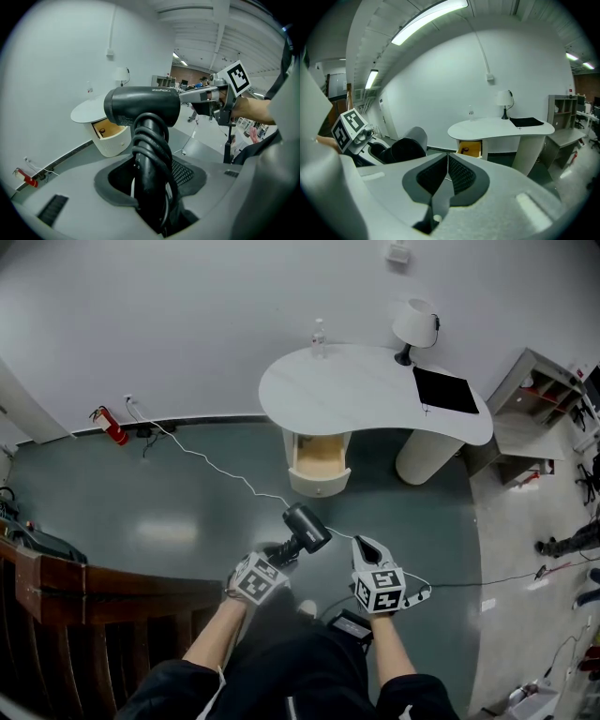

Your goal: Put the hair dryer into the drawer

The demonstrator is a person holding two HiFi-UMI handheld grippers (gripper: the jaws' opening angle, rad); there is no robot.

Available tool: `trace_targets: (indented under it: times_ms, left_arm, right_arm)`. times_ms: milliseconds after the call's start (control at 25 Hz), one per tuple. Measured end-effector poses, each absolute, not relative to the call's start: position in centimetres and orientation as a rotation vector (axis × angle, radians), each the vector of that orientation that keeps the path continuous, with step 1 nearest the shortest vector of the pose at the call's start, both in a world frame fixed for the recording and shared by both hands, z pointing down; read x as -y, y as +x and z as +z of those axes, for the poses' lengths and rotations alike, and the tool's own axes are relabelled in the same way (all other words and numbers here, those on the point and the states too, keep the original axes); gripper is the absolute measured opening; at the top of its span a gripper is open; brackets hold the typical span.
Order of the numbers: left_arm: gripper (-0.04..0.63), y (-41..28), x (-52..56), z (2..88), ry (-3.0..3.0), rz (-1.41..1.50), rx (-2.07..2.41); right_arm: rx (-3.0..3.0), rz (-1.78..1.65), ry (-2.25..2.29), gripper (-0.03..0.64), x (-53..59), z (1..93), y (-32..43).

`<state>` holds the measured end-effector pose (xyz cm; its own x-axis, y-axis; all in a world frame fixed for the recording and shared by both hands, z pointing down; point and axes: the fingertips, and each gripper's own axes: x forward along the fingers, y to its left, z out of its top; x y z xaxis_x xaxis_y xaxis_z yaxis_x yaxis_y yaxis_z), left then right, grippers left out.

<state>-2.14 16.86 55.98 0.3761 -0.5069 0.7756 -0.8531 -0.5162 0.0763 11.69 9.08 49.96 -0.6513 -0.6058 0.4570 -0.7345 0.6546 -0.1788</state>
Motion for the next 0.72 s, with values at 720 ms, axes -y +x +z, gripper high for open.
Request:
trace_targets:
  times_ms: [720]
  left_arm:
    - [0.202,-5.0,-7.2,57.2,2.191,0.974,1.15]
  right_arm:
    - [2.494,0.52,1.1,0.006,0.2,51.2,8.7]
